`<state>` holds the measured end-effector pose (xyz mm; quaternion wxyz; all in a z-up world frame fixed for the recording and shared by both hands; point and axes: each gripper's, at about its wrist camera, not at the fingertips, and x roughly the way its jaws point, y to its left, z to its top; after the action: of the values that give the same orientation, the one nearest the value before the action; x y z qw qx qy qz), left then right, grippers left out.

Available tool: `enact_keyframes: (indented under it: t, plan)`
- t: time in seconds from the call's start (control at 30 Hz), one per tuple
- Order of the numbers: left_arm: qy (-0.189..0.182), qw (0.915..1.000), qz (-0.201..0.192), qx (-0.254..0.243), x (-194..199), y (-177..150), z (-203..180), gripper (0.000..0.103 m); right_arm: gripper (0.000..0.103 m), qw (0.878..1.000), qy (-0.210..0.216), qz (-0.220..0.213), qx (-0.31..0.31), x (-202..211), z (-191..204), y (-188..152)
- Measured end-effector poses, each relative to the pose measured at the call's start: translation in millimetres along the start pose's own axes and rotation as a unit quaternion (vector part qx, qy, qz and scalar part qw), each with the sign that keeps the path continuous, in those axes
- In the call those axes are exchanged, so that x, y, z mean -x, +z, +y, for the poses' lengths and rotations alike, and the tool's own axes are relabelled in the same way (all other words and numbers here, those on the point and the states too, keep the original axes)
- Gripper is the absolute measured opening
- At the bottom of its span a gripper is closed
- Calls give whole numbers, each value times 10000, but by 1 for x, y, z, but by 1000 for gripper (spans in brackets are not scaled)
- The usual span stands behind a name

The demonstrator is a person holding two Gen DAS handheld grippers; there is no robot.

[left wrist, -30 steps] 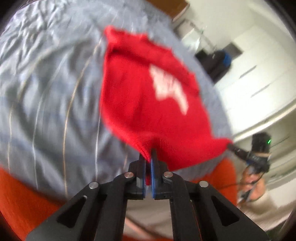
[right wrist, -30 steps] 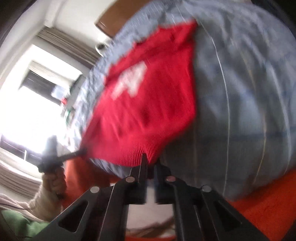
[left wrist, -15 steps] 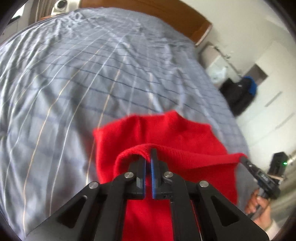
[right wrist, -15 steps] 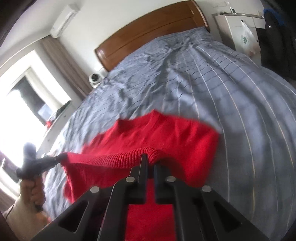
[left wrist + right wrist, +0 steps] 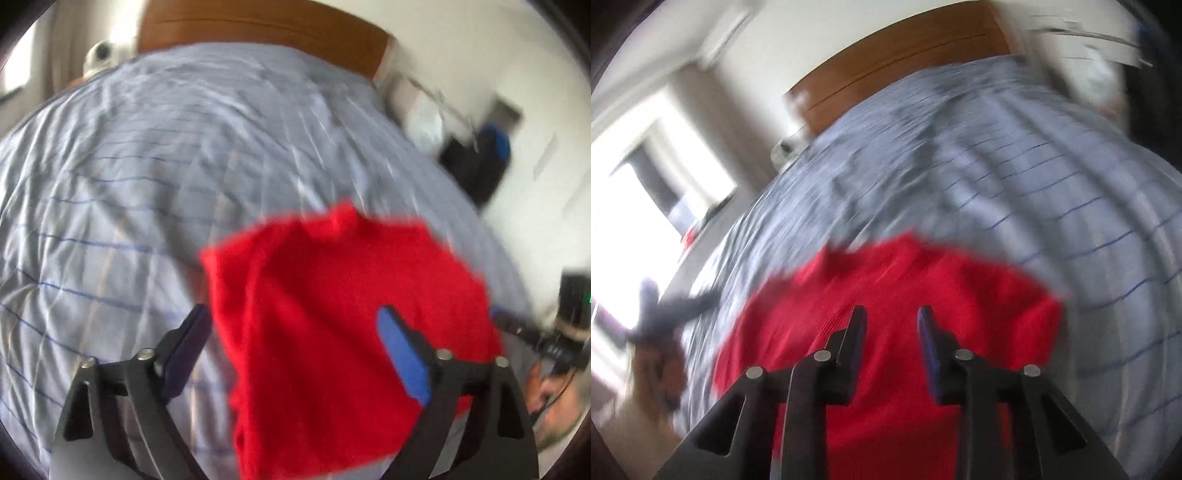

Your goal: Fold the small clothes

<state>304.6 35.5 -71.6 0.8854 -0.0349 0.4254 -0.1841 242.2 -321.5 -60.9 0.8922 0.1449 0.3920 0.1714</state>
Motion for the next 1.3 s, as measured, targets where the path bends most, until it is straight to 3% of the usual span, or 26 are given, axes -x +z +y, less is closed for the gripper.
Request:
enact_keyframes:
  t: [0.07, 0.13, 0.2, 0.23, 0.37, 0.5, 0.7, 0.83, 1.3]
  plan:
    - [455, 9983, 356, -108, -18, -7, 6, 92, 41, 9987, -223, 408, 227, -8, 4, -27]
    - [836, 9942, 590, 334, -23, -13, 29, 76, 39, 9920, -1022, 698, 251, -14, -9, -50]
    - [618, 9953, 336, 660, 5, -23, 36, 77, 33, 9905, -1271, 524, -23, 7, -16, -62]
    - [562, 9963, 223, 614, 19, -28, 32, 82, 34, 9899, -1365, 381, -56, 22, -11, -66]
    - [561, 9982, -104, -208, 69, -69, -12, 95, 61, 9837, -1719, -80, 527, 71, 34, -93]
    - [667, 9959, -44, -608, 86, -130, -45, 96, 61, 9753, -2040, -71, 845, 79, 64, -130]
    - [1046, 9937, 22, -403, 69, -176, -45, 96, 61, 9719, -2220, 58, 782, 69, 65, -168]
    - [1143, 9919, -86, -549, 61, -173, -41, 103, 61, 9693, -2322, 135, 800, 59, 59, -183]
    - [1110, 9917, -223, -603, 56, -182, -39, 103, 71, 9682, -2391, 71, 727, 52, 54, -185]
